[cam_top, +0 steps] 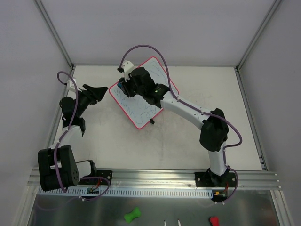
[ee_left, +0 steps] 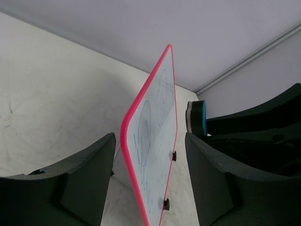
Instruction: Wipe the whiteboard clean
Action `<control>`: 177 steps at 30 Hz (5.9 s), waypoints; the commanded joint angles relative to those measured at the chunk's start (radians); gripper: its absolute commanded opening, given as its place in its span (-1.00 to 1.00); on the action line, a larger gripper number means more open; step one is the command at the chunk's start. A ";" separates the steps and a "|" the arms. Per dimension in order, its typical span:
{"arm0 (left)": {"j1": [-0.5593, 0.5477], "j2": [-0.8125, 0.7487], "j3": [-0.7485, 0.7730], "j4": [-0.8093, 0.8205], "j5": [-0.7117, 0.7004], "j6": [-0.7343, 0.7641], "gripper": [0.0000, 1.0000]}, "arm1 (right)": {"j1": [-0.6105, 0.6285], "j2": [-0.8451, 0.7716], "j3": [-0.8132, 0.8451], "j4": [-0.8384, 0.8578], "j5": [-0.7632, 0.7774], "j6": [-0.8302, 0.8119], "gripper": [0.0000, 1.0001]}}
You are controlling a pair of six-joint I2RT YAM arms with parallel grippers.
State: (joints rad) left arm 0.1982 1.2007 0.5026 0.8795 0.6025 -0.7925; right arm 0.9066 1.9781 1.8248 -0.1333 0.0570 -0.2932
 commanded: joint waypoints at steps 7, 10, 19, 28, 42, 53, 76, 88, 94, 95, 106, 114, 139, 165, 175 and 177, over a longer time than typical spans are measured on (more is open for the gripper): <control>0.004 0.106 0.083 0.105 0.085 -0.007 0.10 | 0.000 0.039 0.079 0.029 0.001 0.017 -0.99; 0.006 0.135 0.099 0.087 0.088 0.007 0.11 | 0.000 0.047 0.080 0.038 -0.009 0.025 -0.99; 0.003 0.221 0.134 0.125 0.152 -0.007 -0.01 | 0.005 0.059 0.061 0.078 -0.019 0.045 -0.99; -0.011 0.273 0.155 0.150 0.203 -0.011 -0.15 | 0.005 0.070 0.047 0.095 -0.014 0.055 -0.99; -0.042 0.315 0.191 0.107 0.209 0.027 -0.35 | 0.012 0.085 0.025 0.123 -0.006 0.075 -0.99; -0.046 0.318 0.183 0.093 0.201 0.044 -0.42 | 0.029 0.067 -0.058 0.182 0.044 0.089 -0.99; -0.057 0.329 0.191 0.085 0.192 0.052 -0.97 | 0.051 0.099 -0.068 0.233 0.026 0.066 -0.99; -0.077 0.319 0.188 0.070 0.195 0.078 -1.00 | 0.057 0.168 -0.044 0.247 0.105 0.058 -0.99; -0.085 0.306 0.185 0.061 0.198 0.093 -1.00 | 0.049 0.180 -0.045 0.248 0.175 0.062 -0.99; -0.086 0.304 0.182 0.056 0.195 0.096 -1.00 | 0.046 0.182 -0.044 0.248 0.178 0.066 -0.99; -0.094 0.284 0.178 0.050 0.194 0.110 -1.00 | -0.070 0.209 0.033 0.192 0.149 0.157 -0.99; -0.097 0.272 0.172 0.041 0.192 0.125 -1.00 | -0.135 0.251 0.111 0.138 0.118 0.180 -1.00; -0.100 0.266 0.168 0.021 0.184 0.144 -1.00 | 0.023 0.205 0.059 0.138 -0.046 -0.015 -0.99; -0.102 0.255 0.171 -0.008 0.161 0.151 -1.00 | -0.175 0.068 -0.166 0.185 -0.115 0.103 -0.99; -0.100 0.241 0.172 -0.059 0.158 0.170 -1.00 | -0.164 0.053 -0.229 0.208 -0.217 0.075 -0.99; -0.100 0.240 0.172 -0.063 0.161 0.171 -1.00 | -0.149 0.044 -0.249 0.225 -0.210 0.060 -0.99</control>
State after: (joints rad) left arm 0.1295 1.4746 0.6651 0.8219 0.7250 -0.6788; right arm 0.7204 2.0472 1.6196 0.1371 -0.0948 -0.2062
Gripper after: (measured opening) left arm 0.078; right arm 0.342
